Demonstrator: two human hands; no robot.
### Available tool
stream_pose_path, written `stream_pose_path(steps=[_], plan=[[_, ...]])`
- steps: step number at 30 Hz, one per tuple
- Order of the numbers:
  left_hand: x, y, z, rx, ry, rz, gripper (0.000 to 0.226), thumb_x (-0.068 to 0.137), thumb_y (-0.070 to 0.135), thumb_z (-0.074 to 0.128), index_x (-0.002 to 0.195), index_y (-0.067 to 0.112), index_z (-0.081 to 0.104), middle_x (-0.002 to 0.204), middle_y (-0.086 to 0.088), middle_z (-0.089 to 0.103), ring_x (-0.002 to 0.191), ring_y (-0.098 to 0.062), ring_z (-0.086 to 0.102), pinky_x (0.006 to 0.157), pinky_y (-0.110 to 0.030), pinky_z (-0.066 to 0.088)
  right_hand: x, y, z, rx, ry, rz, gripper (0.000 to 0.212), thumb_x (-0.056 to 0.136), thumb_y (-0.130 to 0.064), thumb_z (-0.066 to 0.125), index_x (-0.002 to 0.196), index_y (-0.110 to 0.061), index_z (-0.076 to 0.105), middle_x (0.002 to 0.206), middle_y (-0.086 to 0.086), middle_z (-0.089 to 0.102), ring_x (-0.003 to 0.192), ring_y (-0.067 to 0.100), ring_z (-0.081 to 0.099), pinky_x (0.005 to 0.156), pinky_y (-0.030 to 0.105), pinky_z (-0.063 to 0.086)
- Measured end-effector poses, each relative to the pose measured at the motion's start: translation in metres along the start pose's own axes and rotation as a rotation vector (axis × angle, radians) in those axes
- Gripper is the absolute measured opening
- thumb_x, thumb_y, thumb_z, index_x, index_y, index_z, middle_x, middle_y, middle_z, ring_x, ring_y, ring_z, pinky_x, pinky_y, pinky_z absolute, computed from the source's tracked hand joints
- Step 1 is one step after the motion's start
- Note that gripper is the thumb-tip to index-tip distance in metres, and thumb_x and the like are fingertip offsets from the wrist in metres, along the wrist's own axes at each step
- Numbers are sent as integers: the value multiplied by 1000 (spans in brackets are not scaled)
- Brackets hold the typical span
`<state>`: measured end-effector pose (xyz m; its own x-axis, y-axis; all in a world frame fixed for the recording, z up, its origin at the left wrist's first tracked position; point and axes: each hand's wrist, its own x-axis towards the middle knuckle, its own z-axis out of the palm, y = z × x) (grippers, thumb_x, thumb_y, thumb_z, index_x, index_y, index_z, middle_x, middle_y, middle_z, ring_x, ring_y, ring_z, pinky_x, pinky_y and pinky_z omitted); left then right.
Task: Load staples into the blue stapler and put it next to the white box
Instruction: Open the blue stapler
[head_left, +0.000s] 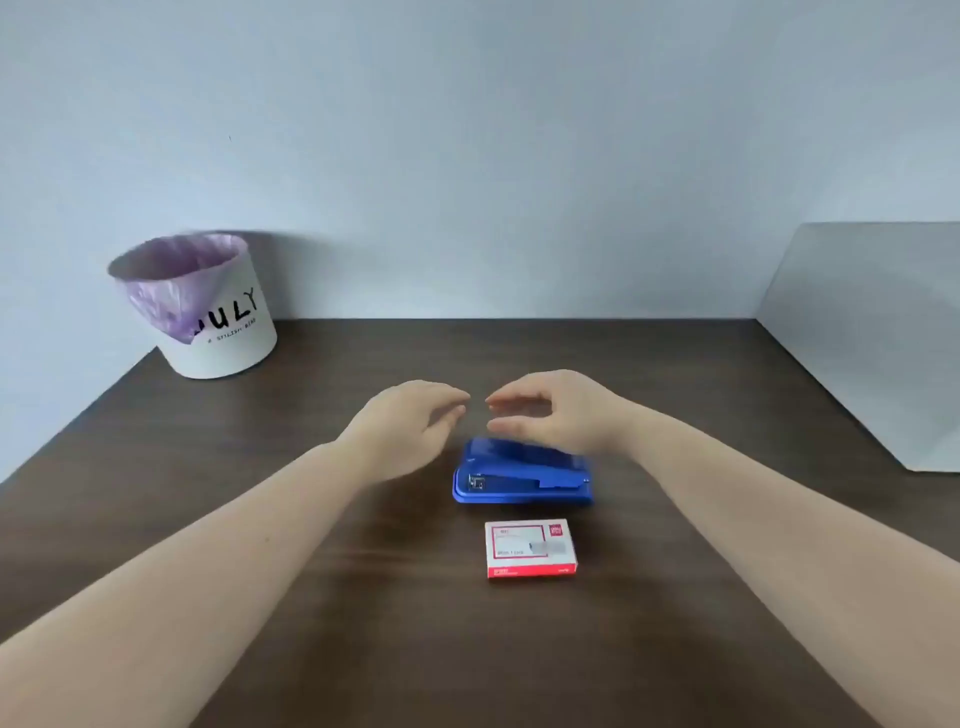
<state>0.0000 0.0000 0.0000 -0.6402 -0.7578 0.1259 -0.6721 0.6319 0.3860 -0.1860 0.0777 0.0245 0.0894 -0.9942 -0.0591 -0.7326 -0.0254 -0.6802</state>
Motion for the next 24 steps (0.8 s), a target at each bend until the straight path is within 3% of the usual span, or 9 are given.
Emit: stream_pose_path(steps=[8,11,13,15,18,22,24], plan=[[-44,3,42,-259,37,-8,32,93,18,44,120,25,59,115,6,65,110,-15,56,96,-29,40,-31,14,33,-30,176,-88,55,79,-35,71,129,-18,52,129,3,62,114,11,59,92,18,42],[-53,4,44,-250,18,-25,29,87,34,54,115,30,61,110,10,68,105,-14,60,96,-32,45,-37,7,40,-94,179,-77,60,77,-40,71,131,-21,50,129,-1,60,116,14,56,94,22,41],[-57,3,45,-182,-4,2,31,80,45,58,108,34,61,101,8,71,95,-15,63,90,-39,51,-35,3,46,-174,169,-78,55,78,-38,70,127,-21,53,122,-2,61,110,14,55,93,25,42],[-57,2,46,-142,9,-2,28,80,45,59,106,35,62,97,9,71,91,-15,63,86,-36,52,-30,1,48,-185,195,-86,38,80,-30,68,115,-18,61,109,0,65,101,19,58,88,30,45],[-53,0,46,-128,59,-7,27,81,42,61,107,33,64,98,13,68,94,-12,60,85,-30,48,-30,-1,43,-120,306,-121,21,82,-23,66,102,-14,65,98,3,68,92,21,62,83,34,47],[-51,-2,45,-129,46,23,24,81,40,62,103,29,65,94,10,68,93,-15,61,82,-29,47,-46,11,27,180,506,-86,24,84,-22,66,107,-20,62,103,-5,69,96,14,64,85,27,48],[-50,-4,46,-136,45,24,25,81,40,63,103,29,65,97,9,70,93,-15,62,84,-31,50,-56,21,18,334,548,-88,25,85,-18,65,109,-21,60,108,-2,70,102,15,64,89,32,51]])
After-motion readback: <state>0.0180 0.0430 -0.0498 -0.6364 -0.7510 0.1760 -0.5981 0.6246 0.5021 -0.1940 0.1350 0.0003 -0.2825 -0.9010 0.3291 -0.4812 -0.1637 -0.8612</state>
